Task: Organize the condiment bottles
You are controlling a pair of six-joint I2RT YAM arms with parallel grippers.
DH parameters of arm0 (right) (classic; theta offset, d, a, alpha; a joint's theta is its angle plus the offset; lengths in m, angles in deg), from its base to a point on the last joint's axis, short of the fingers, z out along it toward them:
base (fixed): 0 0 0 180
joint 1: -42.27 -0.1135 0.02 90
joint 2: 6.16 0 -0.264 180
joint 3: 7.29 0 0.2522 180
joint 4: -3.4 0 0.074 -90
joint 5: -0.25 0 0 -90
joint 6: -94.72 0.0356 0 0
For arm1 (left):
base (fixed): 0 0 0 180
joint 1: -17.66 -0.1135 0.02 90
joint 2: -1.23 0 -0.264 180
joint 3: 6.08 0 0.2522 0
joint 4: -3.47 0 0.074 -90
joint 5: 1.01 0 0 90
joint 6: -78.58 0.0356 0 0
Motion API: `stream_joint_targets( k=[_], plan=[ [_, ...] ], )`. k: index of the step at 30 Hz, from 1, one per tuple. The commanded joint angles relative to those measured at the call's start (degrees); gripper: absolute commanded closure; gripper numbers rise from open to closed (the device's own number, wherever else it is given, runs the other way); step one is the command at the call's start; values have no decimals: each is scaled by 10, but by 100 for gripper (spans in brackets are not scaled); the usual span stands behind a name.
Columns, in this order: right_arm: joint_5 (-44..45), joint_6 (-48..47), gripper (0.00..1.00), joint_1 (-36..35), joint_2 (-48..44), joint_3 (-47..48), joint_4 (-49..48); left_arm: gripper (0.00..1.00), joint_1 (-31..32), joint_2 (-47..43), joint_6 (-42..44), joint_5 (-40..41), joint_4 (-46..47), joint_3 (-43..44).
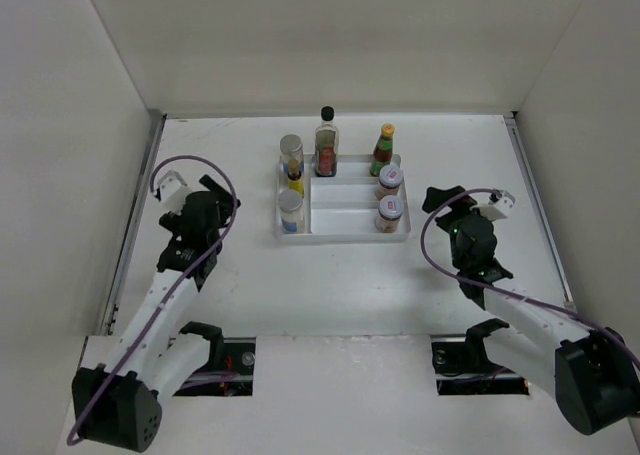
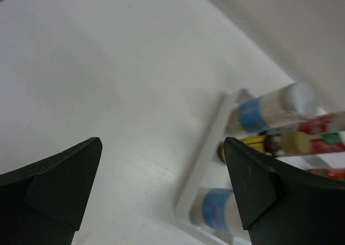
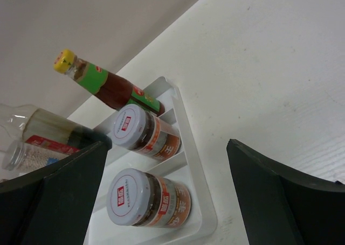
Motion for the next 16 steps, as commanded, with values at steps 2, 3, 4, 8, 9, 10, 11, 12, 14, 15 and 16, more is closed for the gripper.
stream_joint_targets(
  k=[2, 3, 4, 8, 9, 10, 11, 12, 14, 15, 16],
  plan=[
    [33, 4, 0, 7, -4, 28, 7, 0, -131, 15, -91, -158, -109, -35],
    [37, 11, 0, 11, -4, 27, 12, 0, -152, 14, -91, -174, -117, -43],
    [39, 18, 0, 14, -3, 25, 14, 0, -169, 14, -89, -186, -123, -50],
    [35, 35, 0, 33, 11, 21, 15, 0, -189, 10, -82, -194, -129, -64],
    [34, 33, 0, 33, 19, 25, 16, 0, -187, 10, -80, -193, -126, -64],
    [33, 29, 0, 33, 28, 31, 18, 0, -185, 11, -80, -193, -122, -62],
    [31, 26, 0, 33, 35, 39, 26, 0, -183, 13, -80, -193, -116, -60],
    [30, 26, 0, 33, 40, 45, 36, 0, -178, 13, -79, -193, -111, -57],
    [31, 24, 0, 33, 46, 61, 57, 0, -168, 19, -75, -187, -108, -48],
    [33, 23, 0, 33, 47, 67, 66, 0, -162, 22, -72, -180, -110, -43],
    [36, 23, 0, 34, 48, 75, 73, 0, -155, 21, -71, -173, -106, -43]
  ],
)
